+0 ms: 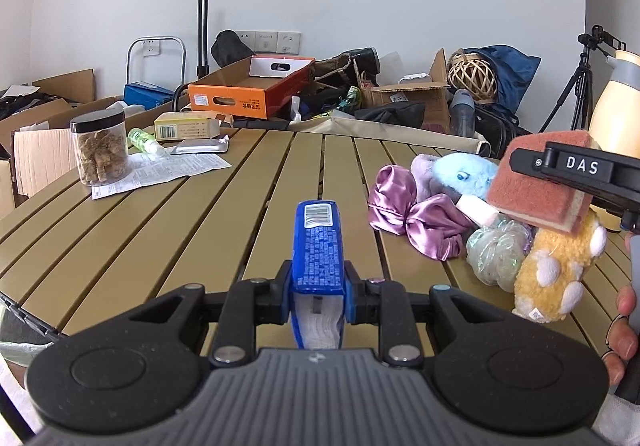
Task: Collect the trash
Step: 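Lift the blue box and pink sponge and carry both toward the black bin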
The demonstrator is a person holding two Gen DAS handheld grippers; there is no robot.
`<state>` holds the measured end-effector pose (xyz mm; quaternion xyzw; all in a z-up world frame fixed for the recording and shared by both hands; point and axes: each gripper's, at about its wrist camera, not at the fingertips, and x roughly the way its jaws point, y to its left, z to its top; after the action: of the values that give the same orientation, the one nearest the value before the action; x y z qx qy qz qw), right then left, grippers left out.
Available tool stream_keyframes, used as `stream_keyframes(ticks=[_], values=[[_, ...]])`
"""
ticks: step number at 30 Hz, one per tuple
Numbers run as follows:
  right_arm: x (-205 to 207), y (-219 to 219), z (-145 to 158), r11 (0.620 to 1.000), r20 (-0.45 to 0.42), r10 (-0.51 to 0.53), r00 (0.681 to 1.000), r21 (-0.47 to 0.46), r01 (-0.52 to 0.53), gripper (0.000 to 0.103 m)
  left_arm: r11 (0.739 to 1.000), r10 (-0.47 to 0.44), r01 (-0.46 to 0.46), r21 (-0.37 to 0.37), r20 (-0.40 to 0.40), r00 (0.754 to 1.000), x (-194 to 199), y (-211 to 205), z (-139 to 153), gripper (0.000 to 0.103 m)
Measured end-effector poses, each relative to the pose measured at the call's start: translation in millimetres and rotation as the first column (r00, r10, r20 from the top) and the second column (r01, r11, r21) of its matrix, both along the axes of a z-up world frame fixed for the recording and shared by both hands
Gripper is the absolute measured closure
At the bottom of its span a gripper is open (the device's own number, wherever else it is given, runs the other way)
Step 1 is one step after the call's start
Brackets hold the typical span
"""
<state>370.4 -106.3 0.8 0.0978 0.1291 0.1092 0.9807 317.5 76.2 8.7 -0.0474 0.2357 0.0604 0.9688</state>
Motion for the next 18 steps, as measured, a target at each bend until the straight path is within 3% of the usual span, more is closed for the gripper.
stream_keyframes(ticks=[3,10,18], values=[[-4,-3,-1,1.000,0.010,-0.001,1.000,0.023,0.001,0.071,1.000,0.003,-0.003,0.001,0.000,1.000,-1,0,-2,0.079],[-15,-17,0,0.995,0.056,0.013,0.998,0.095,-0.019,0.072,1.000,0.004,-0.004,0.007,0.002,1.000,-4,-1,-2,0.079],[-37,-25,7,0.993,0.122,0.015,0.992,0.112,-0.029,0.072,1.000,0.006,-0.006,0.005,0.011,1.000,-6,-2,0,0.079]])
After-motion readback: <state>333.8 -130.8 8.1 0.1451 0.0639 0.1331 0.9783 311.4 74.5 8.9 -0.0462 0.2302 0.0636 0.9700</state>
